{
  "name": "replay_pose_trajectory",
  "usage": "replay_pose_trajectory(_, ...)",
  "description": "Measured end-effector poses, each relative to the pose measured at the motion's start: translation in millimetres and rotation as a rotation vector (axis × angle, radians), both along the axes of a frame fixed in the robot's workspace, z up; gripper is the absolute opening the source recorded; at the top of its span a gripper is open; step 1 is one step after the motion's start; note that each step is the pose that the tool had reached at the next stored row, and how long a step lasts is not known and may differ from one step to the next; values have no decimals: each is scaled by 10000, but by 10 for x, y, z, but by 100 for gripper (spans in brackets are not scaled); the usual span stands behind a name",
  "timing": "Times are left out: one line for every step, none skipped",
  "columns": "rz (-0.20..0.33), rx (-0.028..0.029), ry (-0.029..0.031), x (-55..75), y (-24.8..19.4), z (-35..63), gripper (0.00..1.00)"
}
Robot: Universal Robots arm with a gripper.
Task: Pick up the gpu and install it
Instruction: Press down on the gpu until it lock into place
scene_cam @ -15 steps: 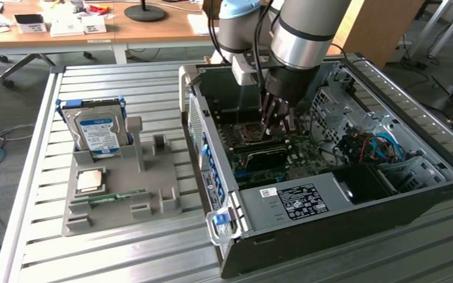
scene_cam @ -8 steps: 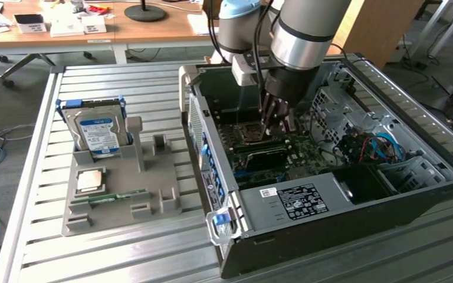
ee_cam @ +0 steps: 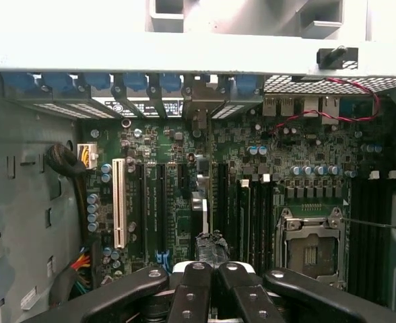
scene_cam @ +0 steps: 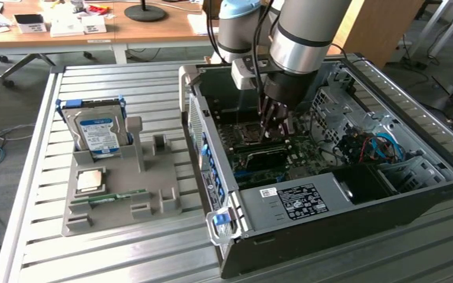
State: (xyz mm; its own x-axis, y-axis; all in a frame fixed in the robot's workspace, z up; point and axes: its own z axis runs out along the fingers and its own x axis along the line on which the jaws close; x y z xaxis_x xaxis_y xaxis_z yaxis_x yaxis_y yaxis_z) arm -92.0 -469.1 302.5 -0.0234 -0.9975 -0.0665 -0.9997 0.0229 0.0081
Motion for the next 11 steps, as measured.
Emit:
replay_pose_trajectory(0, 0, 0, 0, 0, 0, 11)
replay_pose_trajectory(0, 1, -1, 0, 0, -1, 11)
replay_pose_trajectory(0, 1, -1, 0, 0, -1, 11)
replay_pose_trajectory(0, 3, -2, 0, 1, -5, 11)
replay_pose_trajectory(0, 7, -4, 0, 1, -15, 11)
replay_pose_trajectory(0, 3, -2, 0, 0, -25, 11)
replay_pose_trajectory(1, 2, -1, 0, 0, -36, 11)
replay_pose_trajectory(0, 3, -2, 0, 0, -50, 11)
replay_pose_trajectory(0, 1, -1, 0, 0, -62, 11)
replay_pose_trajectory(0, 2, -1, 0, 0, -73, 11)
replay_pose_trajectory(0, 1, -1, 0, 0, -77, 11)
